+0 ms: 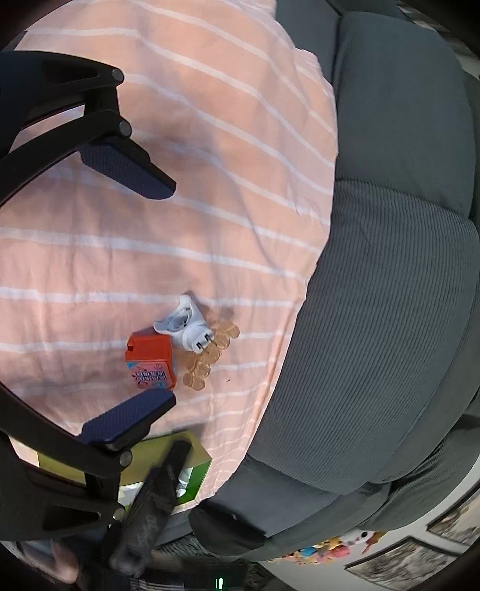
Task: Organize rigid objects
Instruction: 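Withdraw the right gripper from the box back over the pile, then lower the right gripper onto the orange-capped pink bottle and close it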
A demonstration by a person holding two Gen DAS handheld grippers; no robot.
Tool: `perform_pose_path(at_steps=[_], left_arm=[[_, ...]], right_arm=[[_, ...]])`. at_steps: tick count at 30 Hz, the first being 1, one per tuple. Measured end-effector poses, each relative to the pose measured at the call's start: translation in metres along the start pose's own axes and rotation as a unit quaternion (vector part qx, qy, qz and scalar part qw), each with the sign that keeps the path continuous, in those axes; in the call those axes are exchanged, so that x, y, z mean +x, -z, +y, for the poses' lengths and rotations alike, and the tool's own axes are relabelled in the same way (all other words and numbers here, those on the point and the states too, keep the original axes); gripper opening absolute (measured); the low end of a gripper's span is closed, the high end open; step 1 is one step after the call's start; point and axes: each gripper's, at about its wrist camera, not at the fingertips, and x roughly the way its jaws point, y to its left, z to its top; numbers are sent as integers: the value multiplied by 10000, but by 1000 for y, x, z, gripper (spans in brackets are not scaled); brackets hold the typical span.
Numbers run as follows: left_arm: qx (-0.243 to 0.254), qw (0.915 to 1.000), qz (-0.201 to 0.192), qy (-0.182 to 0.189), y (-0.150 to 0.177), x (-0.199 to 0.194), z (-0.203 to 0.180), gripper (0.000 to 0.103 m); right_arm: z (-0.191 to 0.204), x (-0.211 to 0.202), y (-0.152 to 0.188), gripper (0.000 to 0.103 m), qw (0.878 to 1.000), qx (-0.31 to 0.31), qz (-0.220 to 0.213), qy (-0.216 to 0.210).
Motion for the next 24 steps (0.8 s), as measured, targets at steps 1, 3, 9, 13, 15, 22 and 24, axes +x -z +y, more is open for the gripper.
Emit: perform_pose_path(at_steps=[1, 3, 9, 13, 15, 22, 24], left_arm=[[-41, 10000, 4, -7, 0, -1, 2, 102], [-118, 9999, 58, -50, 1, -2, 8, 102], [-240, 9997, 57, 24, 1, -9, 18, 102], [-260, 9996, 116, 37, 2, -8, 21, 102], [-264, 9996, 123, 64, 1, -8, 21, 102], [-251, 9995, 177, 74, 2, -6, 21, 102], [-263, 9995, 183, 57, 2, -6, 21, 102]], right_arm=[[8, 12, 1, 97, 9997, -176, 186, 31], [21, 32, 3, 97, 9978, -486, 447, 95], [32, 73, 8, 97, 9905, -986, 937, 220], [22, 92, 8, 98, 9868, -1077, 1209, -8], [20, 96, 7, 98, 9867, -962, 1305, -125], [27, 112, 11, 98, 9845, -898, 1484, -260], [30, 111, 12, 98, 9837, -1001, 1468, -269]])
